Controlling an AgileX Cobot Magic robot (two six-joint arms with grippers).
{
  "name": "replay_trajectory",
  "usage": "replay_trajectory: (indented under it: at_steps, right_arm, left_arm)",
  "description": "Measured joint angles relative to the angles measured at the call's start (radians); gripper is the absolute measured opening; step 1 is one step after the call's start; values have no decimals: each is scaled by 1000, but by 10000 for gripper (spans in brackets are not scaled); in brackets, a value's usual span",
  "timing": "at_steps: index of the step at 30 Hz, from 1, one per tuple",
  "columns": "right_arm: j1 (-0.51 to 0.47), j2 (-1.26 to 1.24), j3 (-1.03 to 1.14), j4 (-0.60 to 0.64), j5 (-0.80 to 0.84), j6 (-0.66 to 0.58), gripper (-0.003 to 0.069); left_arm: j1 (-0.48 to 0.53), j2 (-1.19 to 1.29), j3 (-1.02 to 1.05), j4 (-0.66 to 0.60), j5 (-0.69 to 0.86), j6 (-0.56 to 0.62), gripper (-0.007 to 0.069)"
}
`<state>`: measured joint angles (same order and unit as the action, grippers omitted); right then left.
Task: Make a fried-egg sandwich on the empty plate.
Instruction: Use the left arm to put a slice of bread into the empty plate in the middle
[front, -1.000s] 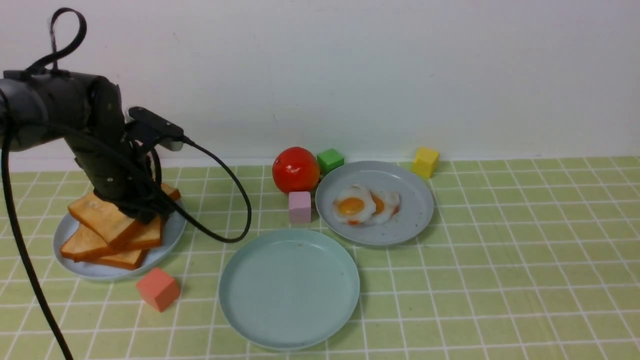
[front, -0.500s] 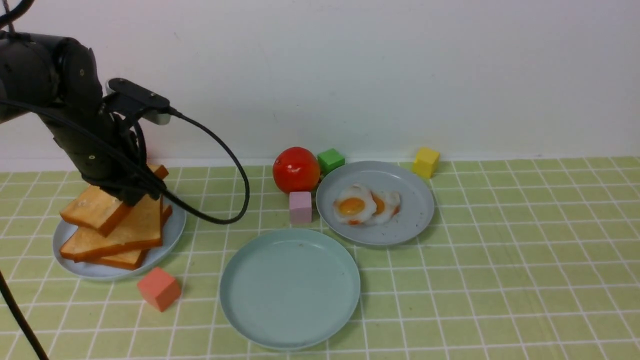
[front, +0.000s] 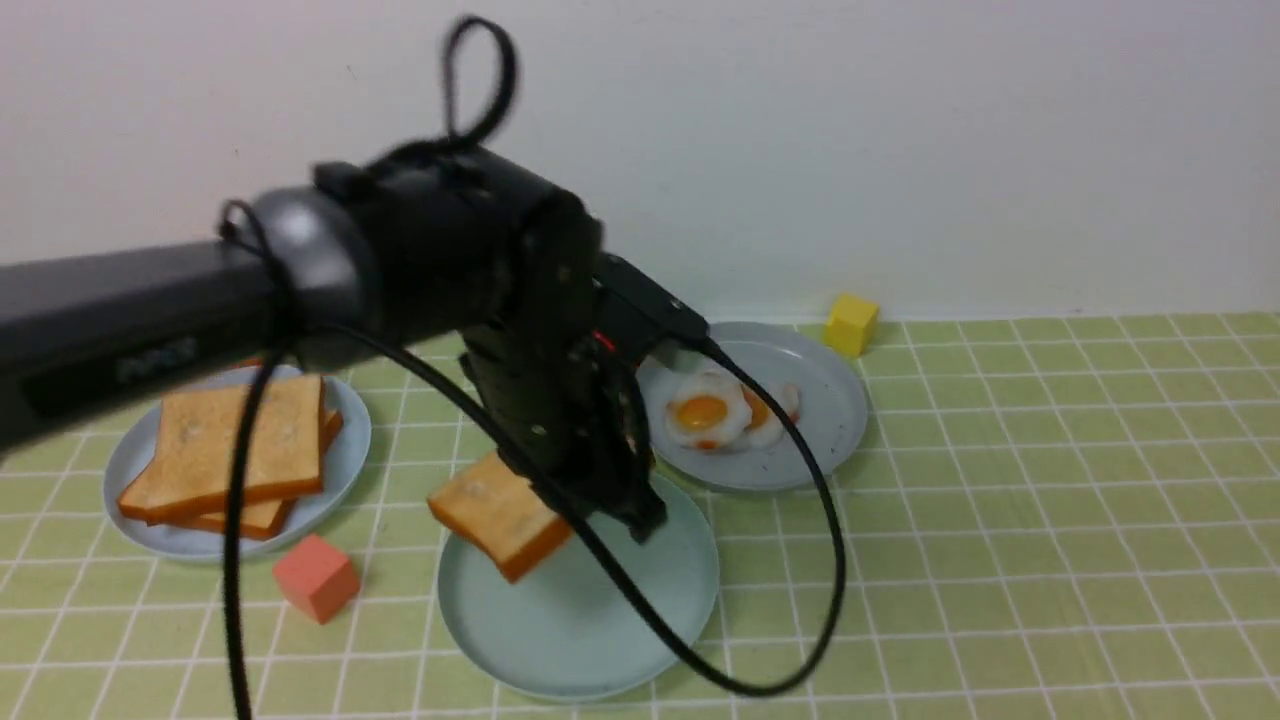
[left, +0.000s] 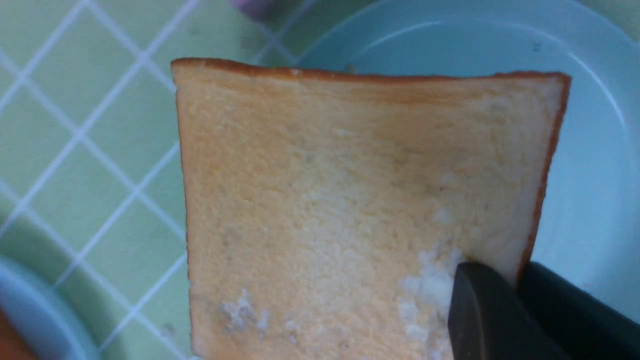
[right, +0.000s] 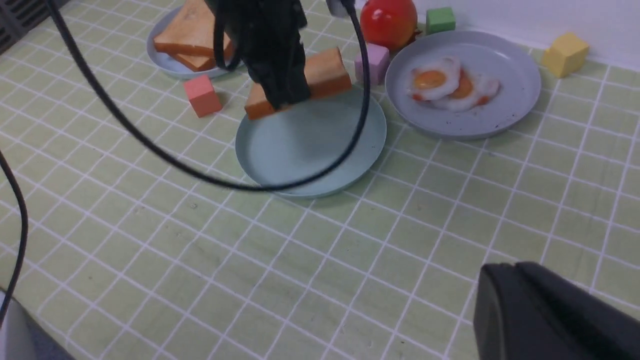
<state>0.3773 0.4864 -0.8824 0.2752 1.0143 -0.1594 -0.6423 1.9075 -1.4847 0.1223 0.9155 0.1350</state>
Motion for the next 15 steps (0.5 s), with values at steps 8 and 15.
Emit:
replay_trajectory:
  at_steps: [8,15]
  right_arm:
    - [0,0,0,-3,0,0,44]
    - [1,1,0,-3,-3,0,49]
  left_arm:
    - [-59,75,0,34,-27,-8,39]
    - [-59,87,0,38,1,-8,198]
